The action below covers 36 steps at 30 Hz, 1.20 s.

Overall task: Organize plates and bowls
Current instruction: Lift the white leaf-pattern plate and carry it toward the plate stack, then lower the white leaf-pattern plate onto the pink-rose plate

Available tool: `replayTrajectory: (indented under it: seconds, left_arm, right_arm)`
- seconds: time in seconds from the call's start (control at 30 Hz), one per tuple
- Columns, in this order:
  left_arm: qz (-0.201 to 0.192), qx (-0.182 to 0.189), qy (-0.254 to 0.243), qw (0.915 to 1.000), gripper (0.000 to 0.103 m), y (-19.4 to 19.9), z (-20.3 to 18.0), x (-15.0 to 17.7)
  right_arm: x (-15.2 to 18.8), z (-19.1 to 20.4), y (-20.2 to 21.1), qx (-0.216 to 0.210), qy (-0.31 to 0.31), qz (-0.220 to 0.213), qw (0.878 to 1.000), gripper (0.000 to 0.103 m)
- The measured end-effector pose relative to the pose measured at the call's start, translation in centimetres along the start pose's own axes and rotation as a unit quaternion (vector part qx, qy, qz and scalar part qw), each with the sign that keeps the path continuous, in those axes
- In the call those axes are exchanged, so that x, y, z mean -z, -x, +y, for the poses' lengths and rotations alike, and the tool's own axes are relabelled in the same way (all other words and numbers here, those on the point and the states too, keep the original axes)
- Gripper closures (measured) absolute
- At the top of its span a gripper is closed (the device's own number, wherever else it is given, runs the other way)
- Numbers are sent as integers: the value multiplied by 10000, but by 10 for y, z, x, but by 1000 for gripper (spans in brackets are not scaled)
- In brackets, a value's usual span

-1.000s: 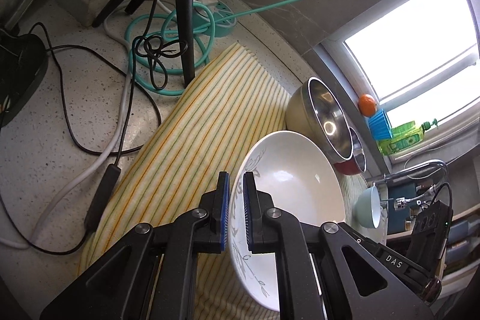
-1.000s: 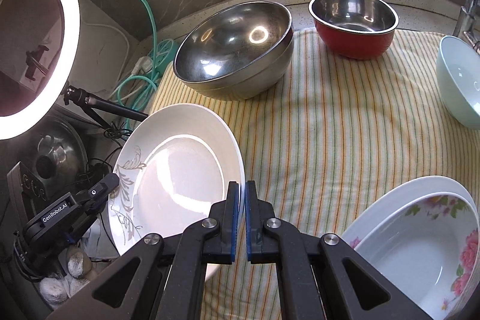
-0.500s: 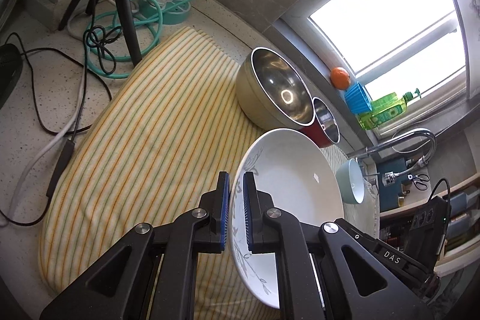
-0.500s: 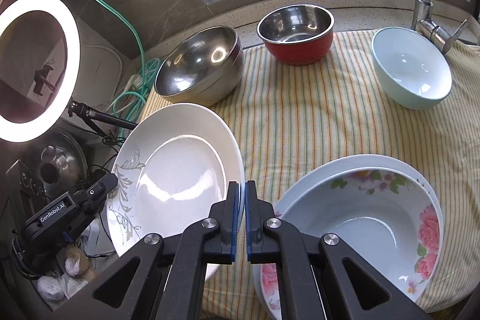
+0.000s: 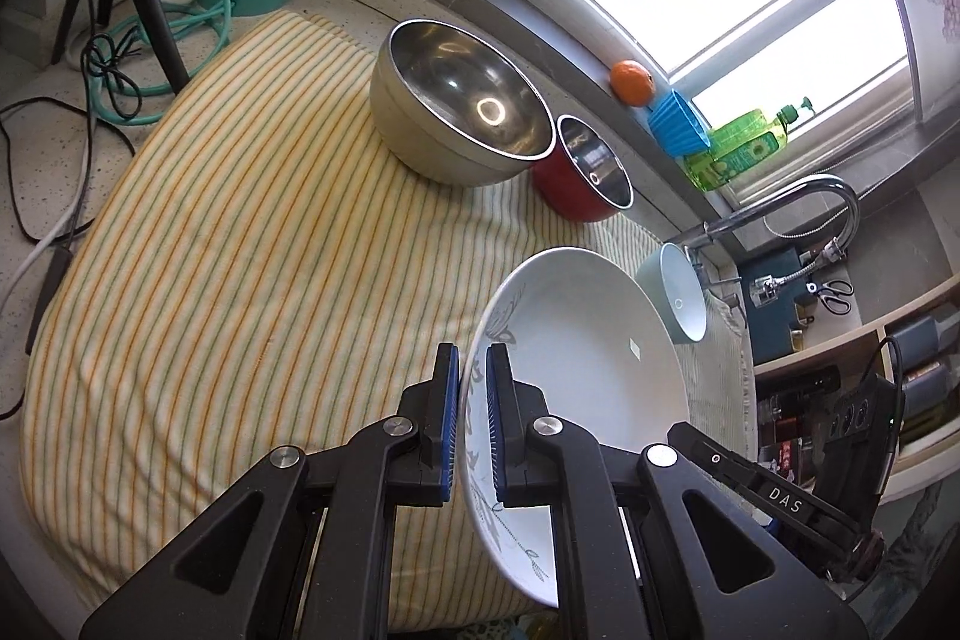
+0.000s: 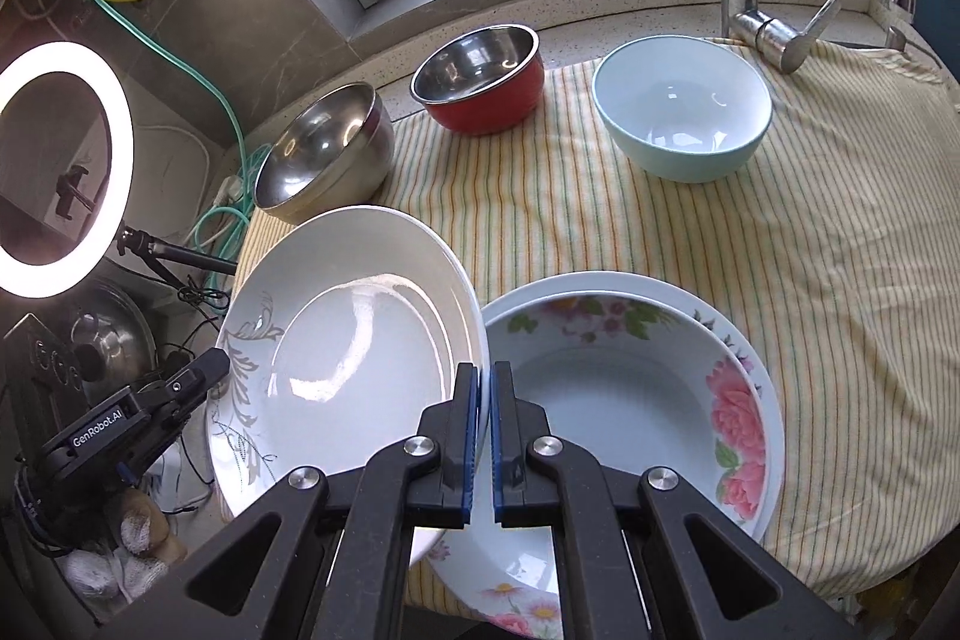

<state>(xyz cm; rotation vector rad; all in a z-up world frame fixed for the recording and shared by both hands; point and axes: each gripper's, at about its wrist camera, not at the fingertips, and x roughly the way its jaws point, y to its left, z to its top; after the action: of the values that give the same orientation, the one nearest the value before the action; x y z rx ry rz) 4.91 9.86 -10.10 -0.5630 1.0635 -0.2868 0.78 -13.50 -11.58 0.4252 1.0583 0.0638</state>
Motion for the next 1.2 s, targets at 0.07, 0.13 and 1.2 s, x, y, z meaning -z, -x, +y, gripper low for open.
replayTrajectory:
  seconds: [0.07, 0.13, 1.2]
  left_arm:
    - [71, 6, -56, 10000, 96, -5, -6, 4]
    - [150, 28, -95, 9998, 96, -11, -12, 8]
    - [825, 24, -627, 9946, 96, -51, -65, 48]
  right_arm:
    - [3, -8, 3, 35, -52, -1, 10000, 99]
    - [5, -16, 6, 79, -105, -14, 9999, 99]
    - [19, -81, 28, 504, -499, 101, 9974, 98]
